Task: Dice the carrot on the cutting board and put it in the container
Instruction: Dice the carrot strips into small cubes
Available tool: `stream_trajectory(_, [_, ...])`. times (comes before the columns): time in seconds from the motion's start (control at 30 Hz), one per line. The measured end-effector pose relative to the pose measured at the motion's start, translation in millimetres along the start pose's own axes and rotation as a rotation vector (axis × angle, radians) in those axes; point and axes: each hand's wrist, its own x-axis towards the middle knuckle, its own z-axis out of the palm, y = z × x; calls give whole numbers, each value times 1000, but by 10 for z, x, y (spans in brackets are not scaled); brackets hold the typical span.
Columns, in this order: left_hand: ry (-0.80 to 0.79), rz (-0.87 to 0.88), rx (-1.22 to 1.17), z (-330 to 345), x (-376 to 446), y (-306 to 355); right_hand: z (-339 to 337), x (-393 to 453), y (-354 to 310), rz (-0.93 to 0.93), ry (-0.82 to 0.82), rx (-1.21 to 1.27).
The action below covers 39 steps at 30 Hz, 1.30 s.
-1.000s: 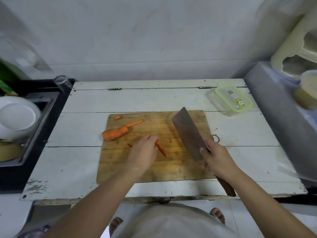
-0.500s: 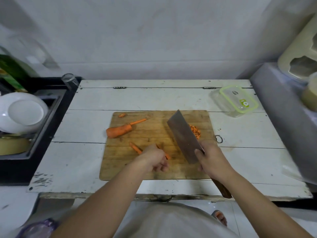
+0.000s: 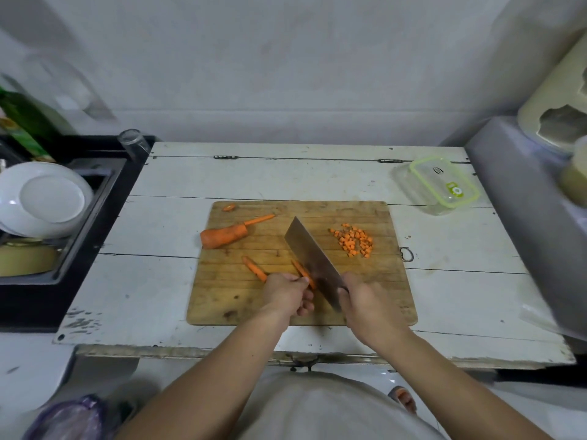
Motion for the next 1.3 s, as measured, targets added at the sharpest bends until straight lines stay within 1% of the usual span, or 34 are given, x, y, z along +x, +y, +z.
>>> stream_trajectory(0.13, [-8,6,-6,-20,-10,10,-5,1,-30,-1,-2,-15])
stream_trajectory(0.27, [-18,26,3,-18,-4,-5,-25,-31,-46,-24,-10,-95])
stream_trajectory(0.43, [-40,77,123,-12,-16,26,20,-103,-15,-41,-43,-184])
stream_trajectory(0.57, [-59,111,222,-10,-29,60,49,-85,-46,-9,-31,-152])
stream_trajectory(0.7, [-73,106,163,-29,-22,45,69,-98,-91,21,-29,-153])
stream_trajectory(0.8, [-82,109,140,-40,-12,25,90,-119,-113,8,-16,-171])
stream_trajectory(1.03, [-115,95,145,-62,-22,74,165,-151,-158,-8,-28,-303])
stream_trajectory(1.17, [-110,76,155,-38,-25,101,127,-144,-169,29,-77,-273])
stream_trajectory(1.3, [-82,68,157,-24,-3,116,78,-41,-309,47,-123,-304])
